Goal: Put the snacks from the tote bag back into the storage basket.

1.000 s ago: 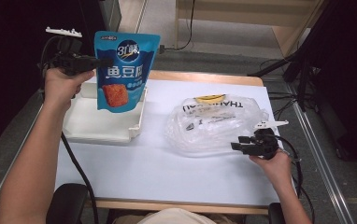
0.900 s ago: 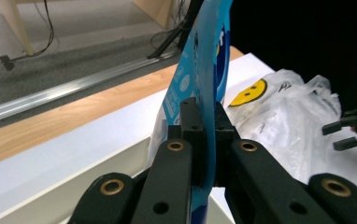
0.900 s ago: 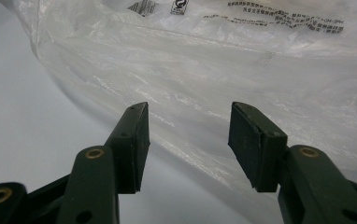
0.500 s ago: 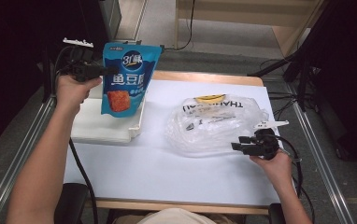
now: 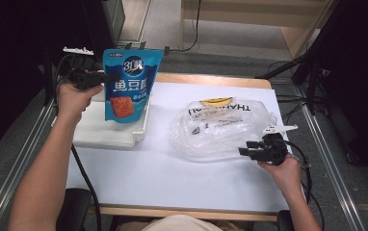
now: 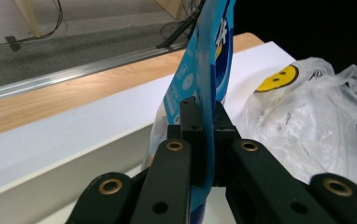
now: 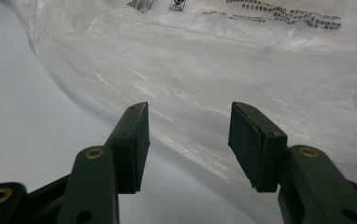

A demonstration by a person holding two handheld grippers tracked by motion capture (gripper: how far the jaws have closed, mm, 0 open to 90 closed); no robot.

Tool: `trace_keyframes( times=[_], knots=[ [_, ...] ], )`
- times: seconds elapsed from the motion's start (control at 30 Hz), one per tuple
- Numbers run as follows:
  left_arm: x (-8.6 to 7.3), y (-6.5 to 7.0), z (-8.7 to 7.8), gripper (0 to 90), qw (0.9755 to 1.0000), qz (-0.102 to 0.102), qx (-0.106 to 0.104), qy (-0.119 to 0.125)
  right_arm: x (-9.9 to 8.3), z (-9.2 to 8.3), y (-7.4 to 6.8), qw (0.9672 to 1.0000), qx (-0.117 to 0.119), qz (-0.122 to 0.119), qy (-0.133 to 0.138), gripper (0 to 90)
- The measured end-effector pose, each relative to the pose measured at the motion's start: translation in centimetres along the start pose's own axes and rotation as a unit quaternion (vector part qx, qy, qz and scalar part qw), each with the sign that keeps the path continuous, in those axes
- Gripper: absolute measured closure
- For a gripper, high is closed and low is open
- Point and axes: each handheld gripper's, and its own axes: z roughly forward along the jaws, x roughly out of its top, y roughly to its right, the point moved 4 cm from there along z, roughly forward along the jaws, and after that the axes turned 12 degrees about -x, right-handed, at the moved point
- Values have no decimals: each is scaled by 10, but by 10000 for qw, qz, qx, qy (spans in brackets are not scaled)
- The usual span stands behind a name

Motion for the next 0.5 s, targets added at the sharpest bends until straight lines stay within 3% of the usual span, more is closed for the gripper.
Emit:
trace_keyframes(
  times=[0.13,0.33,0.5],
  knots=[
    [-3,2,-4,877,9999,22,49,-117,0,0,0,10000,-4,-14,5,494],
    [-11,7,-7,861,9987,101,74,-504,0,0,0,10000,3,-15,6,494],
    [-13,9,-17,849,9991,94,67,-411,0,0,0,10000,5,-20,2,494]
  ],
)
